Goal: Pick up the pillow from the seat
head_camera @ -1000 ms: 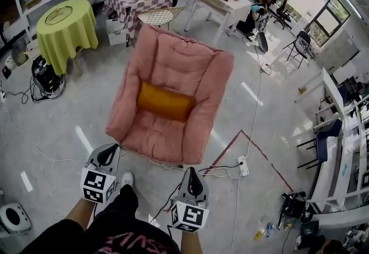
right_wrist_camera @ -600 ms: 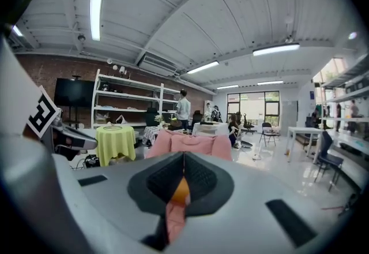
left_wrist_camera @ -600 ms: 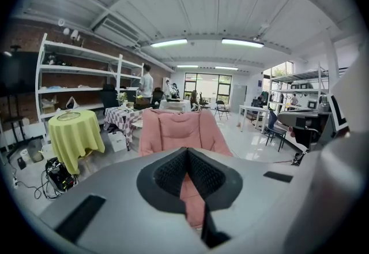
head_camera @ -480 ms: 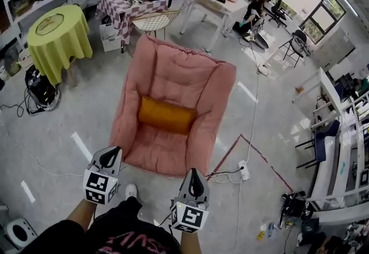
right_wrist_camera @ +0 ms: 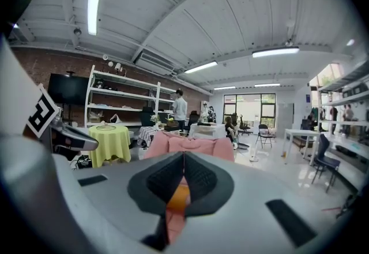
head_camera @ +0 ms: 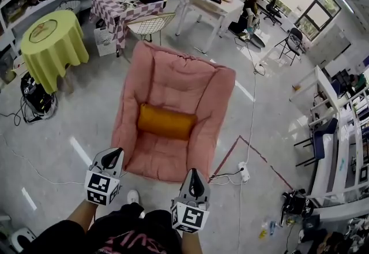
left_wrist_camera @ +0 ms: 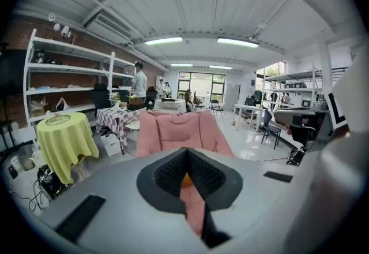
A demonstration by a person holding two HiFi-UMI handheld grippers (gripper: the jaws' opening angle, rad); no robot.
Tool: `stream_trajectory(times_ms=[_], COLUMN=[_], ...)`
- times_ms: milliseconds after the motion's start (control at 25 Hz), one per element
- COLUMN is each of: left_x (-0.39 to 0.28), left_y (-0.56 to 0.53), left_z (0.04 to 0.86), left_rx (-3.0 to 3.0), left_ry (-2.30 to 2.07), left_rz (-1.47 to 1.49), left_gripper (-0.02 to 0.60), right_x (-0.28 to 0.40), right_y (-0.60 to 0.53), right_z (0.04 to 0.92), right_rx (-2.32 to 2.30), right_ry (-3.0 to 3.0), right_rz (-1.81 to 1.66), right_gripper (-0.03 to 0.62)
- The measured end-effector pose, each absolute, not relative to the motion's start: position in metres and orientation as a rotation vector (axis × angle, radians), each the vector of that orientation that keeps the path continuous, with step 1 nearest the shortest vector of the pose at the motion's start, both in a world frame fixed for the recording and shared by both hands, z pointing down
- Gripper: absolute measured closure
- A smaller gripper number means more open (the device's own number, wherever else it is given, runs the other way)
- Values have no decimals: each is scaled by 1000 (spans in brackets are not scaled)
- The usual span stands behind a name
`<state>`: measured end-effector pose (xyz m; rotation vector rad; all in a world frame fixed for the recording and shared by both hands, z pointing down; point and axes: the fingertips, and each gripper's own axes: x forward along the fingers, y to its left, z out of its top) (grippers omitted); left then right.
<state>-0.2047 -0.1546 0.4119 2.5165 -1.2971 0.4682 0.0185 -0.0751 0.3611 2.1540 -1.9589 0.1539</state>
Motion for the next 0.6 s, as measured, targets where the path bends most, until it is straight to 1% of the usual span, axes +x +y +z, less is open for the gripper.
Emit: stream_trajectory(times_ms=[240,600], left_x=[-203,-186], left_y=[-162,-160], left_z=[410,406], left_rx=[2525,2528], left_ry=[-1283,-1305], left_rz=[466,478], left_gripper=[572,572], right_x=[20,40], right_y=[-81,-81], right_z=[359,352], right_rx=[2147,2144], right_ry=[-1944,-1974], right_rz=[141,109], right_gripper=[574,574])
